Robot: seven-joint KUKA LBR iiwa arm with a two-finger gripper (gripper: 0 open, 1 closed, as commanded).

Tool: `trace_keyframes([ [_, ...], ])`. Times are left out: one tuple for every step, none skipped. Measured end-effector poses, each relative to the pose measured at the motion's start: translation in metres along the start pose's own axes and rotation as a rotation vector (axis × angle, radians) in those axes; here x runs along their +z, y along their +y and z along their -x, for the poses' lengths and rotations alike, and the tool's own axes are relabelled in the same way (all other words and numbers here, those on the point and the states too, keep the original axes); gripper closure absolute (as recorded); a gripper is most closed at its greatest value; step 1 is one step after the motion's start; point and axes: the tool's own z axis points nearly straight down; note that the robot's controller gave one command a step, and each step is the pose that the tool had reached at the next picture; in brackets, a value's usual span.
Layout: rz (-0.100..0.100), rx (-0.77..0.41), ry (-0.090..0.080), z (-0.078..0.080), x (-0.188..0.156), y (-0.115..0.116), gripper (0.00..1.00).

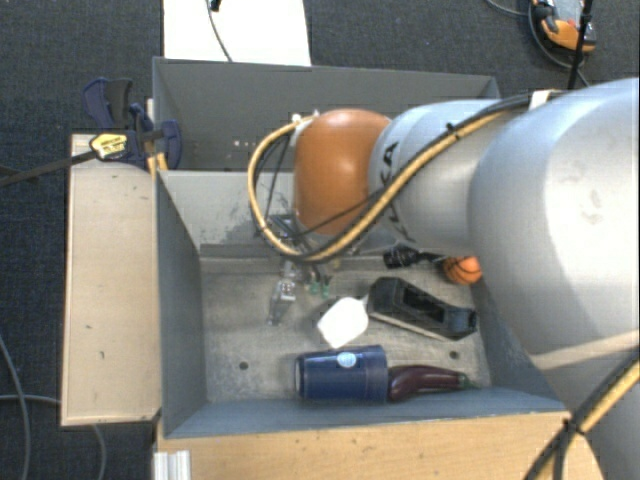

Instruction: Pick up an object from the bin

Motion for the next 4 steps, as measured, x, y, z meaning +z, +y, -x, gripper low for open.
trace_keyframes([
  [-0.001,-0.108,0.001,0.004,-0.038,-0.009,0.0],
  [0.001,-0.022,-0.001,-0.004,-0.015,-0.085,0.0],
  [0.005,-0.183,-0.021,-0.021,0.013,-0.115,0.0],
  [-0.001,0.021,0.0,-0.003,0.024,-0.113,1.0],
])
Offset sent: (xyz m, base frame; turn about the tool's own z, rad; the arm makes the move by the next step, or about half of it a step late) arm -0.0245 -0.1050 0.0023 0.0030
